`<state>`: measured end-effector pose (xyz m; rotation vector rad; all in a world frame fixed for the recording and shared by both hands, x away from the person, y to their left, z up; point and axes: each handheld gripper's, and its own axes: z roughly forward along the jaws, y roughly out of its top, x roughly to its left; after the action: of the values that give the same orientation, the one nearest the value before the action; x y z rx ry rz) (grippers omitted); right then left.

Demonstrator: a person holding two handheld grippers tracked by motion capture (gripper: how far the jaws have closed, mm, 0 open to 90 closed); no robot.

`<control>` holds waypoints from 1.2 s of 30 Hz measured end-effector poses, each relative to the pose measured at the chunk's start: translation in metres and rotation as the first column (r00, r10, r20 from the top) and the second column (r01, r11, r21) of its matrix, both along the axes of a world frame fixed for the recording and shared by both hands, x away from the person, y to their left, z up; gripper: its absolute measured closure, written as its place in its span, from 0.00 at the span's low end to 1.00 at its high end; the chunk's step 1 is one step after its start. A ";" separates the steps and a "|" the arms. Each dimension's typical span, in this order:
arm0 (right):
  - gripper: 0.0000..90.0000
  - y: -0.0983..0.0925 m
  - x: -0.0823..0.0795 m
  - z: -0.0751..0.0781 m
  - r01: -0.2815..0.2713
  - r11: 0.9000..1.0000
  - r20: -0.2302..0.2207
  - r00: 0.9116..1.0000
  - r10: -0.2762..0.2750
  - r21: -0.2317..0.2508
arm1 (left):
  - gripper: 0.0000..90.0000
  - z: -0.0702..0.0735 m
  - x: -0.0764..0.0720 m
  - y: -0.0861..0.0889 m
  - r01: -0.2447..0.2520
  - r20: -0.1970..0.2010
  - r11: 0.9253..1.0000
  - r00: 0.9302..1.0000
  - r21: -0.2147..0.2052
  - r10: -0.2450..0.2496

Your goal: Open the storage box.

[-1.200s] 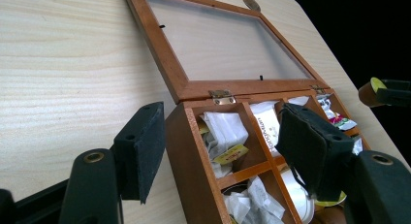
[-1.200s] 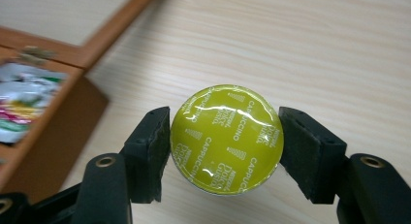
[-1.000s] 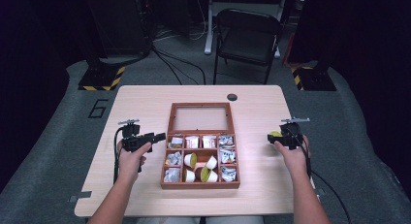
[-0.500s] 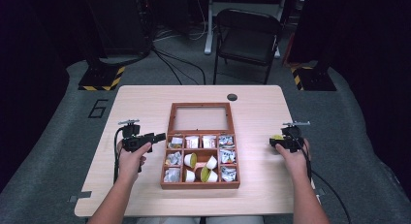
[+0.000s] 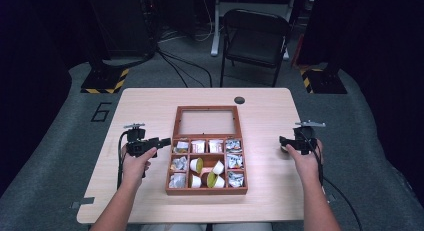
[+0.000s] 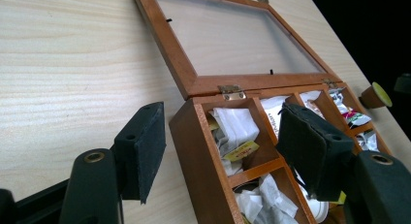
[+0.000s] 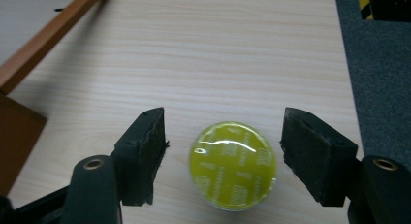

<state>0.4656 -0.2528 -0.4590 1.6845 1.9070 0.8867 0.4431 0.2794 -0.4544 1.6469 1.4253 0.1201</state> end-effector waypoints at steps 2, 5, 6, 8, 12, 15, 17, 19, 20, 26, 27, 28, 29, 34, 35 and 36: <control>0.34 0.005 0.000 0.003 -0.035 0.999 0.003 0.999 0.035 0.007 | 0.38 0.000 0.001 0.000 0.012 0.009 1.000 1.000 0.017 -0.012; 0.27 0.018 0.000 0.006 -0.102 0.995 -0.004 0.995 0.102 0.020 | 0.38 0.001 0.001 -0.002 0.009 0.012 1.000 1.000 0.017 -0.009; 0.26 0.023 0.000 0.008 -0.118 0.993 -0.002 0.993 0.118 0.023 | 0.38 0.001 0.001 -0.003 0.012 0.016 1.000 1.000 0.027 -0.012; 0.24 0.033 -0.001 0.011 -0.163 0.987 0.007 0.987 0.163 0.006 | 0.38 0.001 0.001 -0.003 0.011 0.022 1.000 1.000 0.028 -0.011; 0.22 0.048 -0.003 0.016 -0.211 0.977 0.021 0.977 0.211 0.011 | 0.38 -0.001 0.004 -0.002 0.012 0.013 1.000 1.000 0.026 -0.012; 0.26 0.058 -0.004 0.017 -0.236 0.972 0.024 0.972 0.236 0.008 | 0.38 -0.001 0.005 -0.002 0.012 0.013 0.999 1.000 0.034 -0.013; 0.33 0.063 -0.004 0.018 -0.256 0.967 0.036 0.966 0.256 0.004 | 0.38 0.000 0.007 -0.003 0.019 0.020 0.998 1.000 0.054 -0.020; 0.35 0.069 -0.005 0.019 -0.289 0.957 0.062 0.955 0.289 -0.017 | 0.37 0.002 0.009 -0.005 0.013 0.058 0.997 0.998 0.071 -0.017; 0.35 0.069 -0.005 0.019 -0.289 0.957 0.062 0.955 0.289 -0.017 | 0.37 0.002 0.009 -0.005 0.013 0.058 0.997 0.998 0.071 -0.017; 0.37 0.084 0.000 0.025 -0.360 0.933 0.058 0.932 0.358 0.015 | 0.40 0.002 0.018 -0.011 0.039 0.067 0.991 0.997 0.126 -0.048; 0.37 0.086 0.001 0.026 -0.363 0.931 0.058 0.931 0.361 0.032 | 0.40 0.001 0.019 -0.012 0.043 0.067 0.992 0.996 0.123 -0.052; 0.39 0.087 0.002 0.026 -0.370 0.928 0.061 0.928 0.368 0.033 | 0.40 0.000 0.021 -0.013 0.050 0.058 0.992 0.997 0.119 -0.057; 0.40 0.089 0.003 0.027 -0.373 0.927 0.062 0.927 0.370 0.039 | 0.40 0.000 0.023 -0.014 0.057 0.052 0.991 0.997 0.125 -0.064; 0.40 0.100 0.008 0.031 -0.382 0.924 0.090 0.921 0.379 0.022 | 0.39 0.003 0.032 -0.020 0.059 0.056 0.992 0.996 0.114 -0.066; 0.41 0.102 0.010 0.031 -0.385 0.923 0.089 0.920 0.382 0.014 | 0.39 0.004 0.034 -0.021 0.057 0.059 0.992 0.996 0.111 -0.064; 0.43 0.104 0.012 0.031 -0.387 0.922 0.094 0.918 0.385 0.004 | 0.39 0.005 0.036 -0.021 0.058 0.058 0.992 0.996 0.115 -0.065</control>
<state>0.4772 -0.1490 -0.4275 1.2684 2.2125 1.1129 0.4788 0.2582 -0.4489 1.7627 1.3410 0.2179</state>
